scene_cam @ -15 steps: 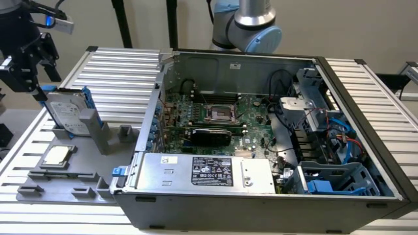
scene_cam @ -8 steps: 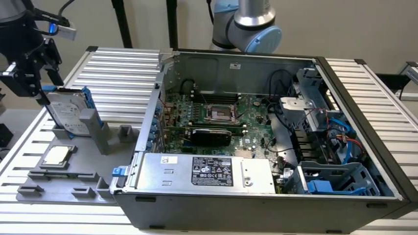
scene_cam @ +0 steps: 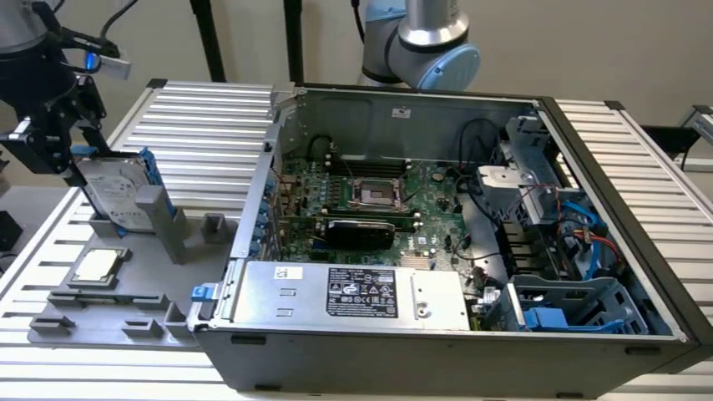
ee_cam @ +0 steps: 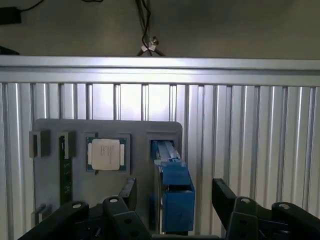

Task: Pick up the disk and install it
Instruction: 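Pick up the disk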

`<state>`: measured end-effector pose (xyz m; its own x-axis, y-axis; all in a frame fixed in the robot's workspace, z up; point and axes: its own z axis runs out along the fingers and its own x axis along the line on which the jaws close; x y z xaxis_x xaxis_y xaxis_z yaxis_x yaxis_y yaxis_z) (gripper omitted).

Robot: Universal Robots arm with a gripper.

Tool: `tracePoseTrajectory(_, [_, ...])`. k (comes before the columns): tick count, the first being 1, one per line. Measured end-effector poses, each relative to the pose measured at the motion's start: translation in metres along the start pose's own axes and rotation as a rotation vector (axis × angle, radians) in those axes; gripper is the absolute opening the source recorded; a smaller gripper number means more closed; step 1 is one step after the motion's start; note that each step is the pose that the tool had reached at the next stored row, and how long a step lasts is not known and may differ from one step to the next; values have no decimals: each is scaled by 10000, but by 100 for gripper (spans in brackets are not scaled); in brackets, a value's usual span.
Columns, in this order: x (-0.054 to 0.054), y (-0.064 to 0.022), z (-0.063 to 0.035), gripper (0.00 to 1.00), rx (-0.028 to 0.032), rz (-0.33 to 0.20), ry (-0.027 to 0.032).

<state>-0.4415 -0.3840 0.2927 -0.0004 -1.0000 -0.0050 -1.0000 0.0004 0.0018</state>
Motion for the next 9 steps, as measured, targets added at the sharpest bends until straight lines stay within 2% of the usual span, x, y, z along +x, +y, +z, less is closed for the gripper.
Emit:
tracePoseTrajectory(4, [-1,-2,34,71,-5,0,-19])
tracePoseTrajectory(9, [-1,-23,54,71,-8,1,-98])
